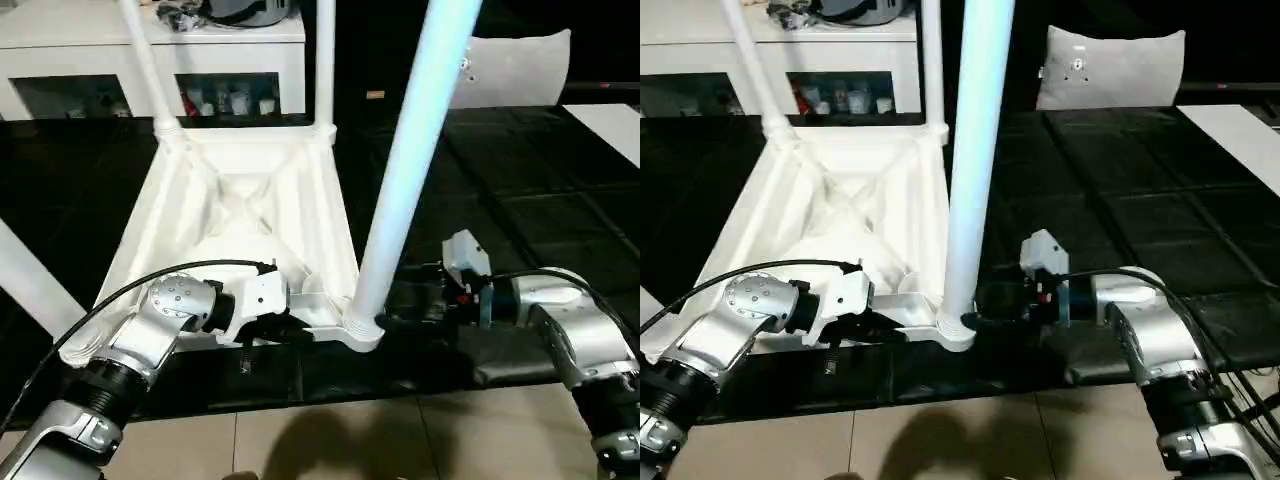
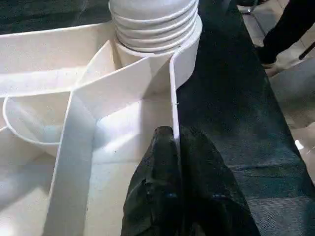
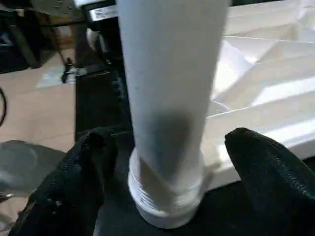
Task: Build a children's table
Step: Rotate leg to tighten
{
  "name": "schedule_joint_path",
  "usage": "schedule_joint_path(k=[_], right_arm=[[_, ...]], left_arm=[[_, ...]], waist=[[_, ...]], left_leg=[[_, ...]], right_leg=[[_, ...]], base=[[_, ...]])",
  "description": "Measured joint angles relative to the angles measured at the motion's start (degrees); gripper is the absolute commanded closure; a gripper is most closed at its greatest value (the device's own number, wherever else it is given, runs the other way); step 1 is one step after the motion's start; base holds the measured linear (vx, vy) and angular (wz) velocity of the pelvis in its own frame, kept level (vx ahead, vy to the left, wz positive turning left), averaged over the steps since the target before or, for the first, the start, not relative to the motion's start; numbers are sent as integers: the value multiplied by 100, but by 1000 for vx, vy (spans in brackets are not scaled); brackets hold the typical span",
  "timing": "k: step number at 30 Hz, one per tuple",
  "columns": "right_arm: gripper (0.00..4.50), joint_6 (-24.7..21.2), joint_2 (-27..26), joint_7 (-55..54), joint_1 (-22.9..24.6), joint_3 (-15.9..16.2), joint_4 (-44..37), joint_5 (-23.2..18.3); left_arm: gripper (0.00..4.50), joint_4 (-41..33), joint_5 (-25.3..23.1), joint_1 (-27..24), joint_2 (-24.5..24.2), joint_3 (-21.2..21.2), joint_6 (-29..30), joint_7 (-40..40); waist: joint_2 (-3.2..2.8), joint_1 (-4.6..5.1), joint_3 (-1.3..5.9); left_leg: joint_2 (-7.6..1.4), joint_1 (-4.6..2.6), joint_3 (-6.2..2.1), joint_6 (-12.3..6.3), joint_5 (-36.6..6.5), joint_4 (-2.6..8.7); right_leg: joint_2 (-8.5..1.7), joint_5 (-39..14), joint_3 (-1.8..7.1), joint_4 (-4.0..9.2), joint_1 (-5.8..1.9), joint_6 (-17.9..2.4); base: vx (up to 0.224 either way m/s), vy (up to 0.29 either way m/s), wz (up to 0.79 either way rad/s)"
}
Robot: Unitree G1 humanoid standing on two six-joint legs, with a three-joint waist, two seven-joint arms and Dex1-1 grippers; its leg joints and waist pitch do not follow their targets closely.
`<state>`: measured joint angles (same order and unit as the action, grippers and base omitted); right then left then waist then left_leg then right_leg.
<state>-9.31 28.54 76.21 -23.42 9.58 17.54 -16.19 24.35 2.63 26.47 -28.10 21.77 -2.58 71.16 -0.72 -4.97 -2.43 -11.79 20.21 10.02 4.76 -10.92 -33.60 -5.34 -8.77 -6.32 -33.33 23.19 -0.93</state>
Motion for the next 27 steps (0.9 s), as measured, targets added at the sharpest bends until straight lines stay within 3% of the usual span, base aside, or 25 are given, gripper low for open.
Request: schedule_joint_path(k=[19,27], right_arm=[[246,74,-431,396,-599,218,1053,47],[256,9,-518,304,-573,190,1048,53]], left_arm=[[450,42,-128,46,-67,65,-121,127],[450,57,-125,75,-9,31,116,120]], waist=[[73,-11,7],[76,-9,9]], left_leg=[[-5,-13,0,2,1,-6],[-5,-16,1,3,1,-6]], right_leg=[[4,4,1,-11,-4,-7],[4,4,3,-12,-14,-6]], base=[[0,0,0],[0,0,0]])
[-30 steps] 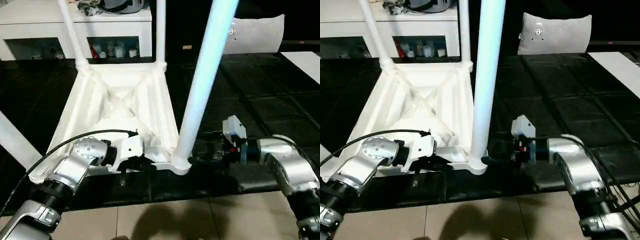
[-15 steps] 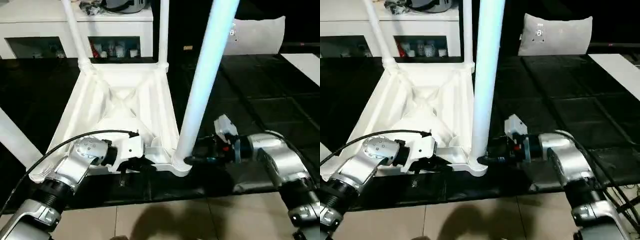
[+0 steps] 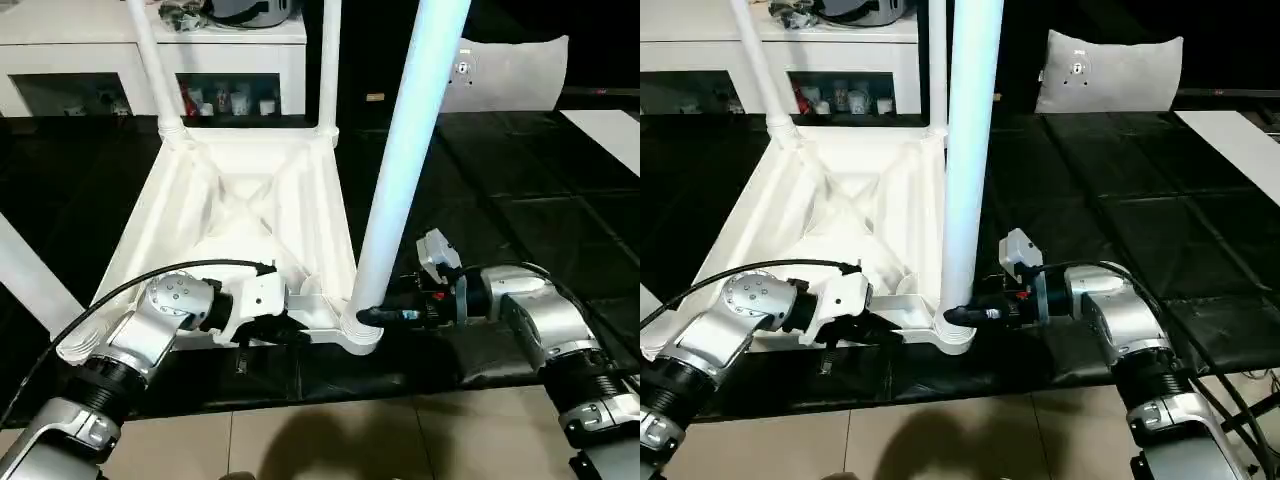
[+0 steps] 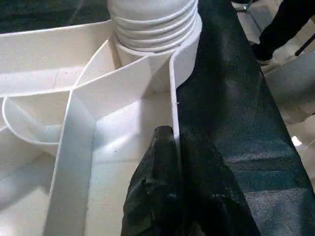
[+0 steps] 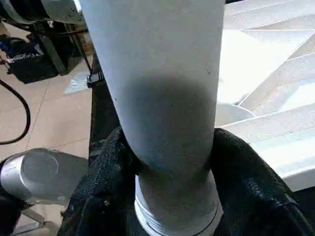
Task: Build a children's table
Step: Rotate leg to tighten
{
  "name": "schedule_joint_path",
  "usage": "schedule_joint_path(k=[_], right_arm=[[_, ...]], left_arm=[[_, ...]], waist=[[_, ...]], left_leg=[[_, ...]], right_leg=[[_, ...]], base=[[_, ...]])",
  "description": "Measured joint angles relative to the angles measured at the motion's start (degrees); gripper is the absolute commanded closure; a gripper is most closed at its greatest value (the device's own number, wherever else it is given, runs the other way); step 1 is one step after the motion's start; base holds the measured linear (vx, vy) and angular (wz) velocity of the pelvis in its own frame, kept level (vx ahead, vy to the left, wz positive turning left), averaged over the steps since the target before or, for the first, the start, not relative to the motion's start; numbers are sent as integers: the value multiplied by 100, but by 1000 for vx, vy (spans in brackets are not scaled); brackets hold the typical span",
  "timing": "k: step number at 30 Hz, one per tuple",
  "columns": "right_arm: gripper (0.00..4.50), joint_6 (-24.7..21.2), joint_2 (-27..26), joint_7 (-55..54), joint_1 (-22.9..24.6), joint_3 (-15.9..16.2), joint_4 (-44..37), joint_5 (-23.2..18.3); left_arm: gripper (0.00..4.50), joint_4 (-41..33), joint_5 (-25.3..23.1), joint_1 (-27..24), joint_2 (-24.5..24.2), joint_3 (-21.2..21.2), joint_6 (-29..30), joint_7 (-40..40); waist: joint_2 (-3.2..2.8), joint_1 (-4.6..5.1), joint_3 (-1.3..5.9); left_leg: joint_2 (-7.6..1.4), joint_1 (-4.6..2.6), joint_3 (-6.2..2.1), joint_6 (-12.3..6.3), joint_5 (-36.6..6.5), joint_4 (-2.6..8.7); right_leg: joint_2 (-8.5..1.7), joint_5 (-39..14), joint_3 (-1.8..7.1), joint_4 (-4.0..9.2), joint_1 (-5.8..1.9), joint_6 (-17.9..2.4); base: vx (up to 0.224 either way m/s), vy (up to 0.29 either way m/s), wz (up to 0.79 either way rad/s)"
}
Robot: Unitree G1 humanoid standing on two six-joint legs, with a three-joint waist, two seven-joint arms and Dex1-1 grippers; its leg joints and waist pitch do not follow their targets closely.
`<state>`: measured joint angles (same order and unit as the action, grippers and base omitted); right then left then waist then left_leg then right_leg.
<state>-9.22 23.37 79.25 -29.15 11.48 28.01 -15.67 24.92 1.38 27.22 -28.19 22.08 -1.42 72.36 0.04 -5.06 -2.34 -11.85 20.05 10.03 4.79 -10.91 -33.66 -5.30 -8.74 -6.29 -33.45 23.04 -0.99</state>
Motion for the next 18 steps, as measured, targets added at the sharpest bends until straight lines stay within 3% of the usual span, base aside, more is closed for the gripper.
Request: schedule_joint_path(k=[4,9,15,16,18], right_arm=[[257,-294,-343,-919,160,-195,-186,136],[257,-816,-1236,-3355,70,-645,-223,499],[257,-671,-1711,-4647,-191,-885,195,698],[201,-623,-1744,-4715,-191,-932,218,715],[187,-607,-1763,-4752,-169,-985,198,722]], left_arm=[[450,-85,-63,7,183,-190,730,-435],[450,-139,-424,163,798,-414,1811,-1738],[450,-52,-636,366,1392,-453,2387,-2673],[450,-1,-680,411,1443,-451,2390,-2726],[450,23,-745,445,1483,-422,2374,-2769]], waist=[[3,43,5],[1,382,3],[-58,645,-33],[-63,648,-38],[-56,647,-46]], left_leg=[[1,-28,-1,5,3,-5],[2,-60,-38,11,7,-32],[-10,-18,-167,5,3,-34],[-10,-9,-179,4,3,-34],[3,-8,-174,2,2,-34]], right_leg=[[1,4,3,-7,-22,-7],[-6,3,-67,66,-37,-4],[-11,4,-273,328,-147,-3],[-11,4,-286,350,-156,-3],[-19,4,-275,349,-156,-3]], base=[[0,0,0],[0,0,0],[0,0,0],[0,0,0],[0,0,0]])
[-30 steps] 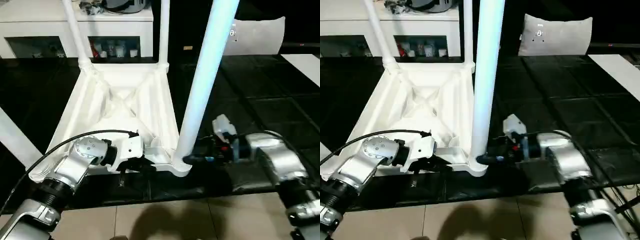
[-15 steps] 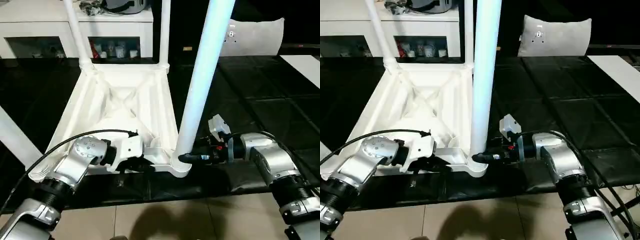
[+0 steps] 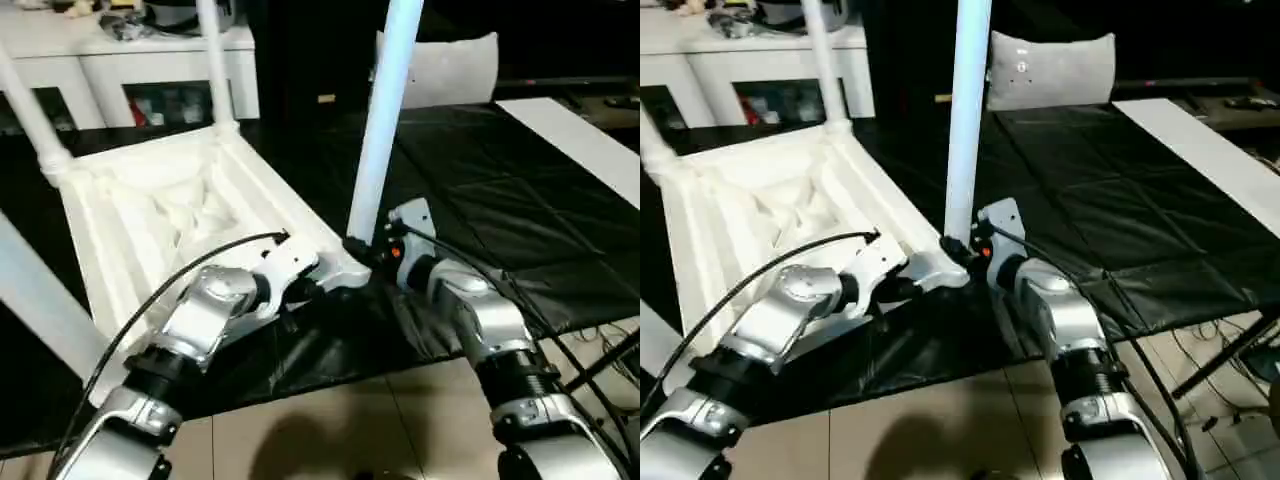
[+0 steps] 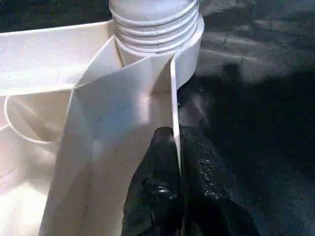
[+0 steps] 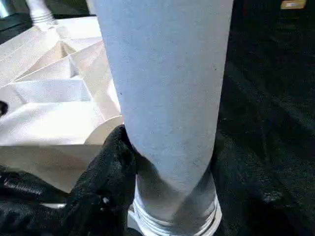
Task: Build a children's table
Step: Rotate leg to tighten
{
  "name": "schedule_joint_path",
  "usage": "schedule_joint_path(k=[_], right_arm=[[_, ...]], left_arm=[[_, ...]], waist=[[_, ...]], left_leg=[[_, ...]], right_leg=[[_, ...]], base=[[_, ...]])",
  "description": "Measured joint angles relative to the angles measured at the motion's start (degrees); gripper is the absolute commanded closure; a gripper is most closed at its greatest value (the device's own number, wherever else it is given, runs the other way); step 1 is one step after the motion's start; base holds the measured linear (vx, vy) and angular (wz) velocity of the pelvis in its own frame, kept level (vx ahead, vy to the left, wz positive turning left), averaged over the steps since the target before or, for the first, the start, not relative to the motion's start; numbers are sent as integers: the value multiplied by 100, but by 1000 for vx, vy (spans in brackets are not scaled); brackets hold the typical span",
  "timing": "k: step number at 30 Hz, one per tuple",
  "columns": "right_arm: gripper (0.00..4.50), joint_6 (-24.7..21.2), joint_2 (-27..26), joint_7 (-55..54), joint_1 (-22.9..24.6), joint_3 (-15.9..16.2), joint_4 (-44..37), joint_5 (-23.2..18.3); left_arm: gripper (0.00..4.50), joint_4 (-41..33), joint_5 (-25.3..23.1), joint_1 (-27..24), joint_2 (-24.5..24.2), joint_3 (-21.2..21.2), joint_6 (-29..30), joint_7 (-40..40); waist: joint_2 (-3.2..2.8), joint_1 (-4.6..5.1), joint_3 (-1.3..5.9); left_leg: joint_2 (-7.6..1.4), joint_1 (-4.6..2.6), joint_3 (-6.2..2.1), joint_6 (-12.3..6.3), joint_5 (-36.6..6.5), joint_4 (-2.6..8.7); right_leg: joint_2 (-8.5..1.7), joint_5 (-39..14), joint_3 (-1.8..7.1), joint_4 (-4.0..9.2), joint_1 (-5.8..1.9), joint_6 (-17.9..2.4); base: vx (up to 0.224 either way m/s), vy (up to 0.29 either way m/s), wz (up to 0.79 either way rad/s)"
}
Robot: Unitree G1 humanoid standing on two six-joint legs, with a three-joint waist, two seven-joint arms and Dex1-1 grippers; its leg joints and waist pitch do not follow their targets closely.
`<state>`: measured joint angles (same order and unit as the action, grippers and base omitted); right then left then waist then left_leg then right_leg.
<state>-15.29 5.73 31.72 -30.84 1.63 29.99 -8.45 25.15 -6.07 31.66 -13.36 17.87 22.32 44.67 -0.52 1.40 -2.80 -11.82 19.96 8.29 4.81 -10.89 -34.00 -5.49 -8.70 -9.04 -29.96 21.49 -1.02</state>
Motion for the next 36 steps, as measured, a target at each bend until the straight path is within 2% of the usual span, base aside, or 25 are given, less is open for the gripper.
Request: schedule_joint_path(k=[5,7,12,15,17,21,24,26,28,31,36], right_arm=[[141,197,298,672,231,8,-194,-109],[121,250,475,1014,285,20,-254,-182],[77,428,1081,2134,424,117,-515,-435],[59,482,1376,2681,421,116,-568,-548],[46,484,1640,3127,421,183,-571,-551],[46,512,2036,3998,399,447,-616,-558],[80,561,2137,4540,354,638,-554,-561],[84,564,2134,4706,304,723,-503,-563],[122,545,2100,4880,289,796,-490,-568],[127,531,2024,5062,273,892,-456,-585],[172,412,2002,5310,273,978,-405,-689]], left_arm=[[450,-2,-24,-9,-205,122,-409,246],[450,1,-31,-11,-340,168,-619,364],[450,98,18,-33,-680,237,-1406,924],[450,110,78,-42,-911,287,-1888,1334],[450,148,105,-36,-1027,346,-2143,1586],[450,318,271,32,-1213,392,-2465,2204],[450,341,391,34,-1345,461,-2664,2753],[450,342,423,35,-1363,506,-2741,2949],[450,338,504,37,-1367,569,-2787,3180],[450,336,528,41,-1370,619,-2821,3321],[450,346,534,42,-1341,633,-2877,3488]], waist=[[4,-50,-13],[5,-99,-13],[16,-304,-14],[14,-445,-13],[13,-510,-13],[13,-624,-12],[14,-691,-12],[15,-742,-11],[23,-792,-10],[32,-803,-13],[49,-791,-13]], left_leg=[[0,13,2,-3,-1,7],[4,24,10,-3,-1,9],[4,20,46,-2,-10,11],[-10,59,62,-2,-4,50],[-12,82,68,-10,-2,37],[-20,81,72,-3,-9,42],[-16,80,79,-5,-11,34],[-15,56,79,-4,-11,20],[-12,43,91,0,-15,15],[-9,19,119,11,-22,13],[-8,12,139,26,-29,13]], right_leg=[[1,1,13,-15,6,0],[1,4,38,-59,36,-5],[3,94,94,-202,94,-63],[20,69,94,-263,172,-86],[16,10,97,-329,191,-95],[21,-6,93,-334,195,-105],[14,-6,100,-334,194,-106],[11,-2,105,-336,192,-112],[10,1,121,-339,186,-117],[10,-6,158,-349,183,-103],[14,-4,184,-352,183,-91]], base=[[0,0,0],[0,0,0],[10,-10,0],[33,-36,1],[0,0,0],[0,0,0],[0,0,0],[0,0,0],[0,0,0],[0,0,0],[0,0,0]])
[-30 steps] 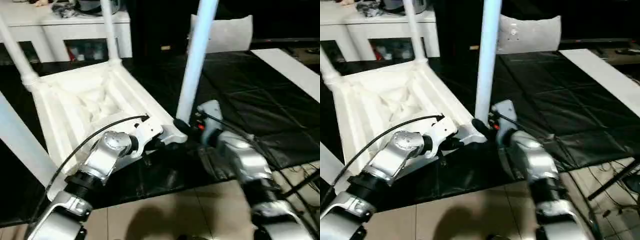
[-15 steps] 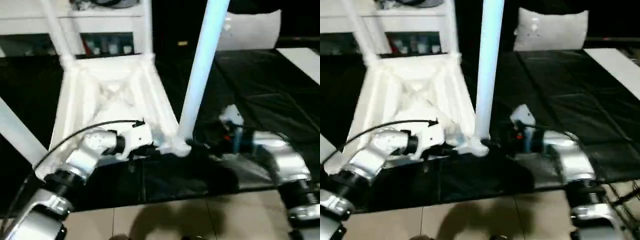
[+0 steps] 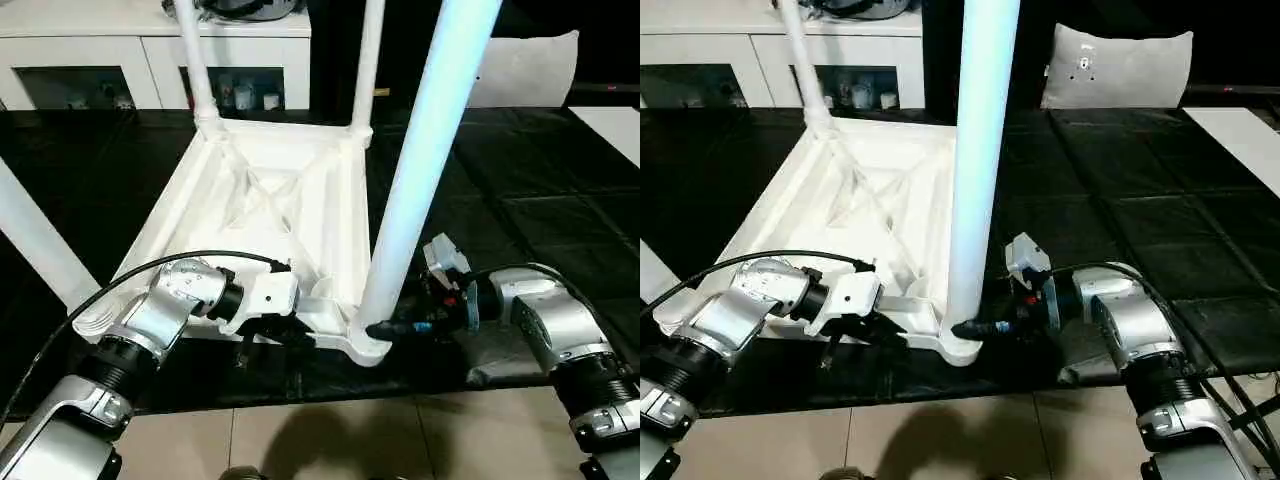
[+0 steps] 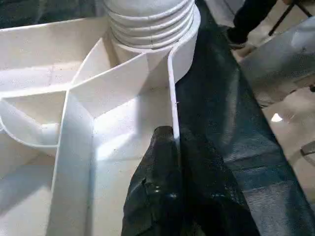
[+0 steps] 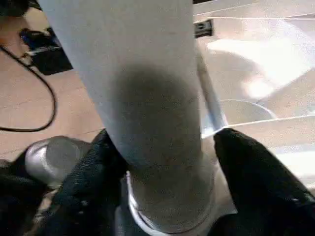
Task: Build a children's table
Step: Rotate leg to tighten
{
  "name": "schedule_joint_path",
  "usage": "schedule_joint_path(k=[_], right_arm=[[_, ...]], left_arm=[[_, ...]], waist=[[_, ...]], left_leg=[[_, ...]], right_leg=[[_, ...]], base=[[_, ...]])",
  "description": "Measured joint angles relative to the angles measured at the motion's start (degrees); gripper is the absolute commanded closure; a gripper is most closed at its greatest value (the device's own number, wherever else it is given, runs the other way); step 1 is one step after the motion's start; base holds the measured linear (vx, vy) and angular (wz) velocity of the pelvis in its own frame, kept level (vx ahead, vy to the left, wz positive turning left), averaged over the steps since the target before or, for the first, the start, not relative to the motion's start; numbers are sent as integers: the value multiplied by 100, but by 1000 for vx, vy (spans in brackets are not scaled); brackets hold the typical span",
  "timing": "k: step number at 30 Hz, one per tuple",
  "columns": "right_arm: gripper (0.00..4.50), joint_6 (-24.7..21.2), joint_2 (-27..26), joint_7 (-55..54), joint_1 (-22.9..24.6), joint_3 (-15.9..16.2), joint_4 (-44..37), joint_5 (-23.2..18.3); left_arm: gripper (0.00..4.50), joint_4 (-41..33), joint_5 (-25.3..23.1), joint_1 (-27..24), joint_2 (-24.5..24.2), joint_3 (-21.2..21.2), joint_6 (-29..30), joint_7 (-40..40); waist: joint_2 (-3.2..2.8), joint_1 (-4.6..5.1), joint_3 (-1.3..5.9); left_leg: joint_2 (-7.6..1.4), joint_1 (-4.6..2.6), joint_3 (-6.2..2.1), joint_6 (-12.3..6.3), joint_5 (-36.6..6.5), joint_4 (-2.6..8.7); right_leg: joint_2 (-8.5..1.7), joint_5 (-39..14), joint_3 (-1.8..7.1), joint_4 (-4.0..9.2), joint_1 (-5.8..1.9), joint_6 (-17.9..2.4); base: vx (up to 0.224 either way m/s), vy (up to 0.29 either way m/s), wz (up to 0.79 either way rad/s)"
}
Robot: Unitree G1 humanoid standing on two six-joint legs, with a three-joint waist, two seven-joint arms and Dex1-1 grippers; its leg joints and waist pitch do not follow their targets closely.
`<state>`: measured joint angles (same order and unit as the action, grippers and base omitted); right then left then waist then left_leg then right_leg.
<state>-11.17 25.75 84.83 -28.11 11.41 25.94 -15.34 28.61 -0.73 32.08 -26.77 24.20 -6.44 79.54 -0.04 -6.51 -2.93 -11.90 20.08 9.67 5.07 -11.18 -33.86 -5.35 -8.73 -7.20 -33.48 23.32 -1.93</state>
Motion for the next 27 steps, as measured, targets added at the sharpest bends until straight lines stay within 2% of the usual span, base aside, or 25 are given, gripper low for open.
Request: schedule_joint_path(k=[6,10,13,14,15,18,21,23,26,27], right_arm=[[216,-211,-20,110,15,16,-41,-76],[237,-463,-112,-258,276,-108,-391,-189],[241,-502,-289,-924,325,-295,-443,-43],[241,-502,-482,-1366,318,-419,-386,56],[243,-500,-684,-1870,287,-543,-312,148],[248,-557,-959,-2892,196,-752,-216,303],[250,-682,-1502,-4188,12,-937,-86,512],[250,-721,-1756,-4775,-98,-1005,-33,640],[250,-644,-1987,-5364,-167,-1116,52,759],[196,-567,-2015,-5458,-201,-1156,117,774]], left_arm=[[450,0,54,-2,-3,-23,29,27],[450,-116,100,-76,26,-131,434,-59],[450,-139,25,-105,171,-284,871,-560],[450,-137,-59,-108,259,-399,1084,-855],[450,-137,-129,-92,353,-476,1304,-1158],[450,-226,-156,-88,700,-580,1885,-1786],[450,-302,-320,-36,1032,-722,2454,-2552],[450,-303,-389,7,1190,-787,2664,-2896],[450,-285,-528,94,1456,-826,2891,-3365],[450,-280,-569,133,1528,-815,2934,-3494]], waist=[[4,-4,2],[5,3,4],[6,42,3],[7,93,3],[10,189,2],[8,413,2],[10,565,2],[10,608,1],[10,611,1],[10,606,1]], left_leg=[[0,1,3,-2,1,0],[-1,0,8,-1,0,1],[1,-16,8,10,10,-6],[0,-23,8,15,19,-6],[0,-27,2,26,26,-8],[-7,-20,-13,26,27,-7],[1,-18,-17,25,27,-12],[2,-10,-17,25,27,-15],[3,-5,-14,17,22,-14],[3,0,-14,10,19,-14]], right_leg=[[1,1,4,-1,0,1],[2,0,13,-9,-1,2],[2,5,17,-21,-8,6],[4,6,17,-25,-12,7],[4,6,13,-22,-7,8],[10,12,-6,38,-10,20],[9,13,-6,46,-7,20],[9,12,-7,47,-3,20],[8,13,-3,49,0,20],[8,13,0,48,5,20]], base=[[0,0,0],[0,0,0],[0,0,0],[0,0,0],[0,0,0],[0,0,0],[0,0,0],[0,0,0],[0,0,0],[0,0,0]])
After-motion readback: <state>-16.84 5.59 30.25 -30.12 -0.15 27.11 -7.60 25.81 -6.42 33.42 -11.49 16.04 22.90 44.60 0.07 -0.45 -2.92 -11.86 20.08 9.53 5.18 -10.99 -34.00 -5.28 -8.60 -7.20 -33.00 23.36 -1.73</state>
